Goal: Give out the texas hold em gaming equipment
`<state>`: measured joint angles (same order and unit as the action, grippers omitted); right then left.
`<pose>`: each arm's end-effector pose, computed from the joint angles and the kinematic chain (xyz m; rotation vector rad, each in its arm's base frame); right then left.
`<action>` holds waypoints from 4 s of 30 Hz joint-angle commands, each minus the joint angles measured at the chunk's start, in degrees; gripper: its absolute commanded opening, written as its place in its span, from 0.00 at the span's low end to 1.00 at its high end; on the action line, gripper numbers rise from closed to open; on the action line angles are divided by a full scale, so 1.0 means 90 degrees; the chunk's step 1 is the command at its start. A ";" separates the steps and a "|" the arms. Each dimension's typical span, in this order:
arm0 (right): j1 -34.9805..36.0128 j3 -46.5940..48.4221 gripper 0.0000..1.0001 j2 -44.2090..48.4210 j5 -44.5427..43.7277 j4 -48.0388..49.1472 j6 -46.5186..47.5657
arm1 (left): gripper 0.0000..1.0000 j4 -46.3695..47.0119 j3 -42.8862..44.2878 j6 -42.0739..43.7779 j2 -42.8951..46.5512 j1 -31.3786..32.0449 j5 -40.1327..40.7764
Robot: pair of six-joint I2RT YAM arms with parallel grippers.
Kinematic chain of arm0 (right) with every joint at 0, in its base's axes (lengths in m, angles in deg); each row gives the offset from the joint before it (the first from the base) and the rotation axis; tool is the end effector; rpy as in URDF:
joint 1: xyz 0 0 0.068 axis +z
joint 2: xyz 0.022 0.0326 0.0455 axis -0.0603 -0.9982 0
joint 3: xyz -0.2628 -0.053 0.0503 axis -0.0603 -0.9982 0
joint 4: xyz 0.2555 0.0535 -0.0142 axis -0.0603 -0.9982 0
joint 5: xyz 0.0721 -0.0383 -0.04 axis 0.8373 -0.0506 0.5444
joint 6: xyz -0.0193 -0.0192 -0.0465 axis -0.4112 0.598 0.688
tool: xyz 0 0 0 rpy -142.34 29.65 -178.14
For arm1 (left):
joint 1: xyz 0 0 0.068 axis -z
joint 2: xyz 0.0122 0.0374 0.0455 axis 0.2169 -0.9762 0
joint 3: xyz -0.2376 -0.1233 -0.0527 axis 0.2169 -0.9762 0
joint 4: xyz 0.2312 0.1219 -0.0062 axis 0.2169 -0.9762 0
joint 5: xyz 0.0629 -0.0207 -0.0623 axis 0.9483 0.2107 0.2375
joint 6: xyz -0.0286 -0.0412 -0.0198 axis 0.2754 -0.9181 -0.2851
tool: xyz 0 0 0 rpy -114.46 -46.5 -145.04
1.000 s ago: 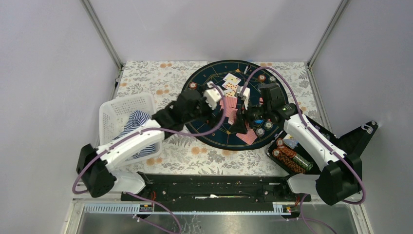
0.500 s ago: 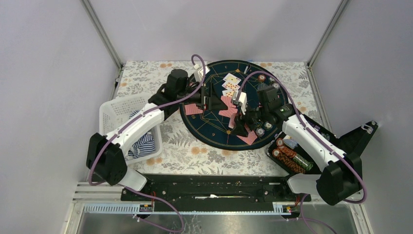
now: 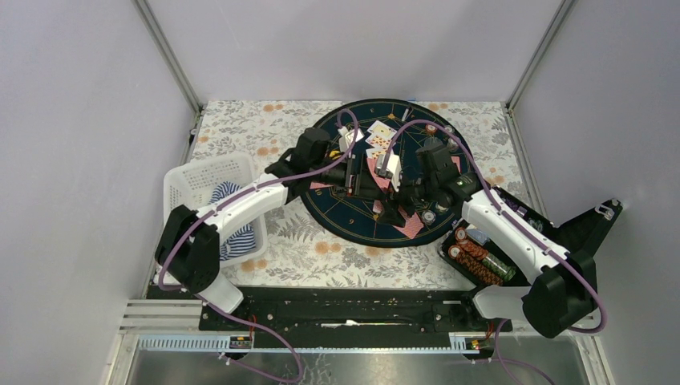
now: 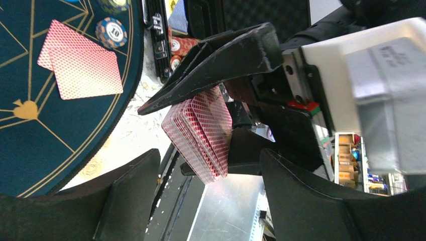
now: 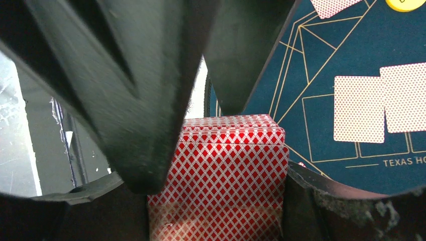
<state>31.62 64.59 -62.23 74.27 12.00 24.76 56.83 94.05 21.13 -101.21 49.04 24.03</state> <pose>0.2279 0.1476 0.2937 -1.3756 1.7485 0.7676 0.2695 -0.2328 0.2963 0.5113 2.2597 -1.6588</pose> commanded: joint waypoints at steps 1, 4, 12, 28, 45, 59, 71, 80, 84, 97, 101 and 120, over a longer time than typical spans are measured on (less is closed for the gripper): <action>0.0126 0.0402 0.00 0.0088 -0.0106 0.0166 0.0061 | 0.72 0.0278 0.0014 -0.0137 -0.0149 0.0019 -0.0153; 0.0155 0.0450 0.00 0.0046 -0.0194 0.0147 0.0057 | 0.65 0.0297 0.0010 -0.0181 -0.0277 0.0103 -0.0248; 0.0239 0.0393 0.00 0.0069 -0.0446 0.0202 0.0088 | 0.35 0.0443 -0.0037 -0.0232 -0.0358 0.0181 -0.0400; 0.0041 0.0305 0.99 0.0293 -0.0657 0.0336 -0.0324 | 0.00 -0.0252 -0.0010 0.0664 -0.0513 -0.0960 -0.0512; -0.1495 -0.0231 1.00 0.0524 0.0491 0.0633 -0.0816 | 0.00 -0.0684 -0.0335 0.2267 -0.1480 -0.1663 -0.0078; -0.1674 -0.0400 1.00 0.0418 0.0330 0.0849 -0.0926 | 0.00 -0.0103 0.2844 0.1673 -0.3510 -0.2389 0.0797; -0.1694 -0.0436 1.00 0.0290 0.0264 0.0809 -0.0800 | 0.00 0.0622 0.4911 0.0823 -0.5464 -0.2455 0.0756; -0.1694 -0.0416 1.00 0.0201 0.0264 0.0760 -0.0741 | 0.00 0.0201 0.5826 0.0896 -0.6131 -0.2504 0.1322; -0.1696 -0.0392 1.00 0.0135 0.0283 0.0756 -0.0740 | 0.11 -0.0265 0.6002 0.1241 -0.6245 -0.2522 0.1644; -0.1709 -0.0367 1.00 0.0093 0.0288 0.0770 -0.0741 | 0.46 -0.1011 0.6354 0.1906 -0.6220 -0.2523 0.2985; -0.1704 -0.0377 1.00 0.0107 0.0255 0.0783 -0.0742 | 0.56 -0.1143 0.6450 0.2064 -0.6134 -0.2515 0.3113; -0.1705 -0.0277 1.00 0.0679 -0.0403 0.0945 -0.1125 | 0.99 -0.2110 0.5408 0.4013 -0.3346 -0.2476 0.3492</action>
<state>16.69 60.55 -58.84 72.94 18.79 15.95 38.97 146.11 51.01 -141.95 26.85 54.74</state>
